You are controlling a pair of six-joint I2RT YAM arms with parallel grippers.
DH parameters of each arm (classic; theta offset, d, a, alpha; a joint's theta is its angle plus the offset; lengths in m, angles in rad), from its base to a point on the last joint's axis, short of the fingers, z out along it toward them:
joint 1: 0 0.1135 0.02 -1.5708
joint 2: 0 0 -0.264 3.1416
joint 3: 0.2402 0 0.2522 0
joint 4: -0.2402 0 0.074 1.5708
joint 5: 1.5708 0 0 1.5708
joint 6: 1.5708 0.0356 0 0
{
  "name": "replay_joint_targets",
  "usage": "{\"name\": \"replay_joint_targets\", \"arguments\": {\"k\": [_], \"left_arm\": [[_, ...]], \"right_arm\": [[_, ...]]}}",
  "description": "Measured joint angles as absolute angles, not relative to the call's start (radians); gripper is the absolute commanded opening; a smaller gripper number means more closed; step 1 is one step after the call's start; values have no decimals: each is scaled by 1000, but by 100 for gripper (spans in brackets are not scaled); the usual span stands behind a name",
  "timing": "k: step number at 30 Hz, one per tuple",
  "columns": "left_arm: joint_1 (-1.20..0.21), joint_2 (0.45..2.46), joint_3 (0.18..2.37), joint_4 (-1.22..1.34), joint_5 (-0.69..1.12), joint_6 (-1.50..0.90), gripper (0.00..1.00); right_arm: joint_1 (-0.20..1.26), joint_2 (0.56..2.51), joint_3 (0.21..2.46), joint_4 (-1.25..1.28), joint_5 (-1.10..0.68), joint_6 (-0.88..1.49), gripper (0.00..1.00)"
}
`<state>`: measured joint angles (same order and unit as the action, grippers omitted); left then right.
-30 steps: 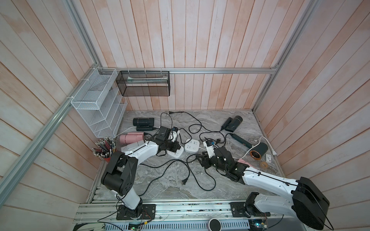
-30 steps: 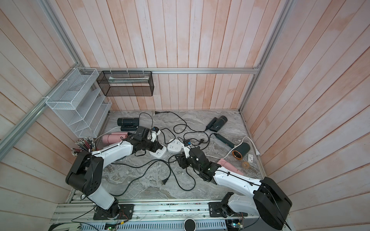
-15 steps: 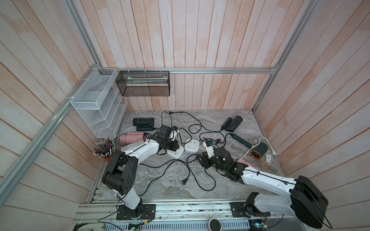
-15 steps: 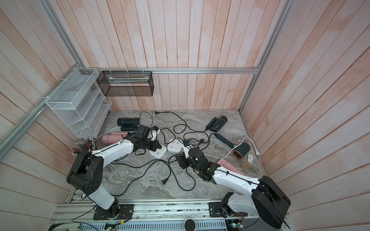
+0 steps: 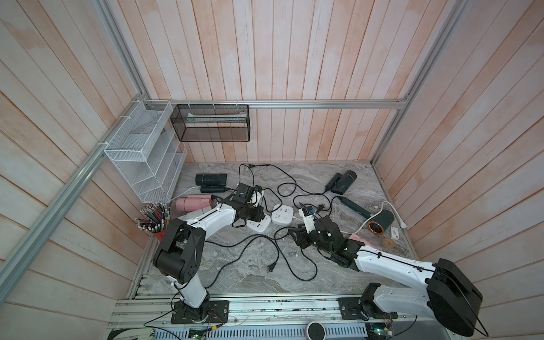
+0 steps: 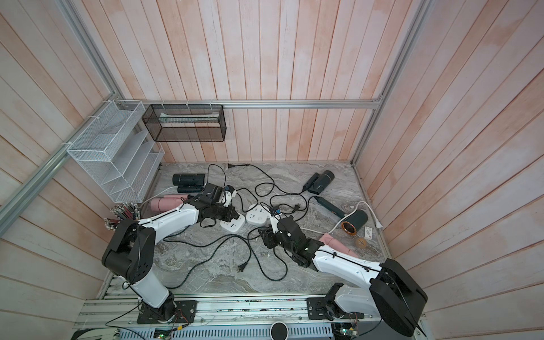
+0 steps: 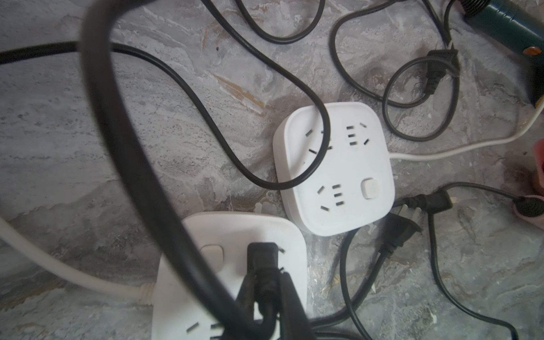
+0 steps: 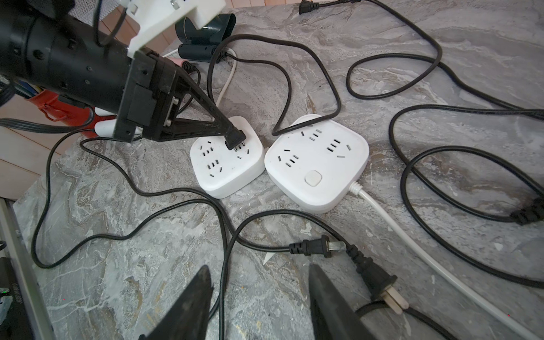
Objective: Charge the blow dryers
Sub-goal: Insert the plug into the socket.
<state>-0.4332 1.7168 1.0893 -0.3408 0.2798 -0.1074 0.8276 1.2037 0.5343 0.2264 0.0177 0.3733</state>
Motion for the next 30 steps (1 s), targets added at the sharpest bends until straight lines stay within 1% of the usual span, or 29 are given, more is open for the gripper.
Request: {"name": "replay_joint_targets", "arguments": {"k": [6, 11, 15, 17, 18, 19, 30], "left_arm": [[-436, 1721, 1090, -333, 267, -109, 13], [-457, 1730, 1099, -321, 230, -109, 13], [-475, 1745, 1119, -322, 199, -108, 13], [-484, 1747, 1122, -321, 181, -108, 13], [-488, 1747, 1122, -322, 174, -109, 13], [-491, 1747, 1122, -322, 167, -109, 13], [-511, 1787, 1161, -364, 79, -113, 12]], "right_arm": [[827, 1160, 503, 250, -33, 369, 70], [826, 1131, 503, 268, -61, 366, 82], [826, 1131, 503, 269, -72, 364, 95], [826, 1131, 503, 268, -73, 366, 99], [826, 1131, 504, 268, -73, 366, 100], [826, 1131, 504, 268, -73, 367, 98], [826, 1123, 503, 268, -73, 368, 98]]}}
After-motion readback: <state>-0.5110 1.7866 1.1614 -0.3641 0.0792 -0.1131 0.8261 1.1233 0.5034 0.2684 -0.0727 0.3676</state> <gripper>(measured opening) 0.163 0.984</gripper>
